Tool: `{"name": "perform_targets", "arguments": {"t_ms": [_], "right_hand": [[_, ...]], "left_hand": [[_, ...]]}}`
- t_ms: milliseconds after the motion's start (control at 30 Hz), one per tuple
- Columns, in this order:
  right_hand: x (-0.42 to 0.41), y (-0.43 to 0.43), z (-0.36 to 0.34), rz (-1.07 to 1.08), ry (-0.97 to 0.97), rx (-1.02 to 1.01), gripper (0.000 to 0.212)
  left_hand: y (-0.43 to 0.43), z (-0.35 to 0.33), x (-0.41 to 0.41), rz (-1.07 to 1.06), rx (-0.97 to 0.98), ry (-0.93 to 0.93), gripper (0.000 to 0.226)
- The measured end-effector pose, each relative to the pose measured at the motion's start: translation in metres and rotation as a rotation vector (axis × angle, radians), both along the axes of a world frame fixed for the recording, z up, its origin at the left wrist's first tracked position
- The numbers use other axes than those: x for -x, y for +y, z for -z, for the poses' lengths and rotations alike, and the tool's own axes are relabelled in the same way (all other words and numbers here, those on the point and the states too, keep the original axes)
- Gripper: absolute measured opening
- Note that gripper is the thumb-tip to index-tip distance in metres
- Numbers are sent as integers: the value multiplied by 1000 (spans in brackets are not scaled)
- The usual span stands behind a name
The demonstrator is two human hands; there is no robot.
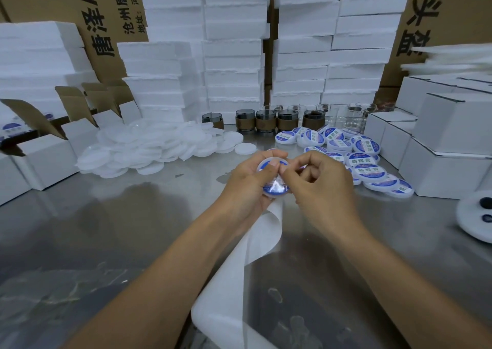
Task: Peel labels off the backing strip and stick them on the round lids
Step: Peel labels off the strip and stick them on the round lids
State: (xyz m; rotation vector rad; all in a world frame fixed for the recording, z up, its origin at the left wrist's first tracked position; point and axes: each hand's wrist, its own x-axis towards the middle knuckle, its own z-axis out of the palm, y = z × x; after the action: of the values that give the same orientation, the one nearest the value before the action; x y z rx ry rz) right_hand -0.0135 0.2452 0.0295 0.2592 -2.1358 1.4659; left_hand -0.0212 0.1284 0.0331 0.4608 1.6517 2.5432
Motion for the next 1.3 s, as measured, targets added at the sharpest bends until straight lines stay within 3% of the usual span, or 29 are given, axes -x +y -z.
{"name": "perform_targets", "arguments": {"t_ms": [367, 467, 600, 667, 933, 1033, 1133, 1300], "right_hand": [[-10, -3, 5, 194, 134, -433, 17], [-7, 0, 3, 176, 45, -328, 28], [-3, 1, -6, -66, -265, 131, 21], [-4, 0, -11, -154, -378, 260, 21], [-2, 6, -12, -195, -352, 312, 29], [-2, 7, -12, -188, -321, 366, 23], [-1, 4, -12, -214, -325, 394, 15], [-1, 5, -10, -221, -284, 329, 7]], "left_hand": [[-3, -1, 2, 58, -82, -34, 21], [-5, 0, 3, 73, -124, -27, 21], [-5, 1, 4, 73, -87, 7, 20], [-6, 1, 4, 74, -57, 23, 20], [-4, 5, 5, 19, 72, 66, 33], [-5, 6, 5, -50, 177, 68, 26], [-7, 6, 6, -97, 140, 66, 18], [-6, 6, 6, -176, 129, 118, 26]]}}
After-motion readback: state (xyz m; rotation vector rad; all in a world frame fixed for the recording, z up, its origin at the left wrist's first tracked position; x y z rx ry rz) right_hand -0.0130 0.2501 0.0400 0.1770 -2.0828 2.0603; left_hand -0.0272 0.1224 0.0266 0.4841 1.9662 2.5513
